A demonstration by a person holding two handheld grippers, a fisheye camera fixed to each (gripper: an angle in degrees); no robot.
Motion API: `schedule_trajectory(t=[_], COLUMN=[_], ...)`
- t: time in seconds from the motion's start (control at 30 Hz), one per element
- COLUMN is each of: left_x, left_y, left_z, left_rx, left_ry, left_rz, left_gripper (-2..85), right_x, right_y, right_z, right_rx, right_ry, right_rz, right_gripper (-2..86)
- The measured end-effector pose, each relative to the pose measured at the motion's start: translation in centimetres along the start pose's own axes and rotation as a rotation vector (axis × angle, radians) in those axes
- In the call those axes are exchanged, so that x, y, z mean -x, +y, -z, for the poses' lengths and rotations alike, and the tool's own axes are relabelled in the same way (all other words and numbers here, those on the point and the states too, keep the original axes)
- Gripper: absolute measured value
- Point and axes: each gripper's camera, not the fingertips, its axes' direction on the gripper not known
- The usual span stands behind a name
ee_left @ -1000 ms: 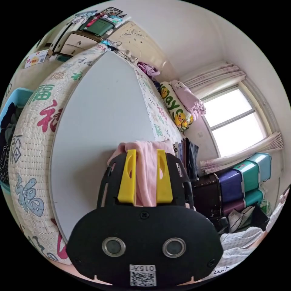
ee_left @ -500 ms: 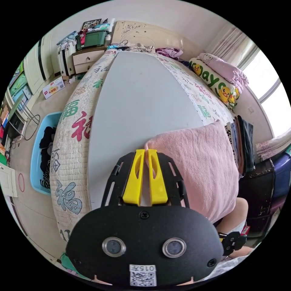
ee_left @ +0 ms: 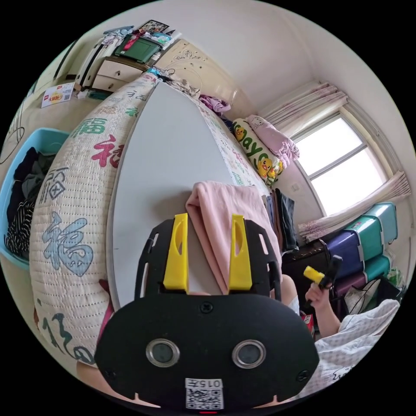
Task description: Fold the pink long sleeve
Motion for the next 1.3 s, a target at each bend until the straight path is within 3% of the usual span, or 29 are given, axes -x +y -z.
schedule_trajectory(t=[0.2,0.47,0.6,0.73,0.8,0.9,1.03,1.3], left_x=[0.6,1.3,2.1,1.7,1.2,1.0,-2.7,-19.6], left_y=[-0.5,-0.9,-1.5,-1.5,-1.5,-1.3,-0.4,2.2], left_z=[-2.7,-4.5,-5.5,-6.3,-7.0,-8.0,-6.6,0.0], left_rx=[0.027,0.039,0.059,0.076,0.111,0.17,0.09,-0.054], left_ry=[-0.002,0.067,0.158,0.162,0.15,0.17,0.129,0.274], left_rz=[0.015,0.03,0.066,0.073,0.069,0.095,0.022,-0.361], left_gripper=[21.8,21.8,20.7,19.2,16.2,10.6,7.7,6.2], right_x=[-10.9,-27.1,-31.7,-36.2,-38.3,-39.5,-36.1,-30.2], right_y=[-4.2,-5.3,-4.1,-1.6,0.0,2.8,8.3,26.2], right_z=[-1.6,-17.3,-22.5,-28.9,-31.7,-34.2,-34.2,-22.0], right_rx=[-0.094,0.1,0.13,0.295,0.376,0.394,0.293,-0.164], right_ry=[0.162,0.144,0.115,0.045,-0.012,0.065,0.161,0.008], right_rz=[-0.026,-0.125,-0.151,-0.159,-0.185,-0.194,-0.02,0.125], right_gripper=[22.2,25.4,25.3,23.4,20.9,16.7,11.4,10.2])
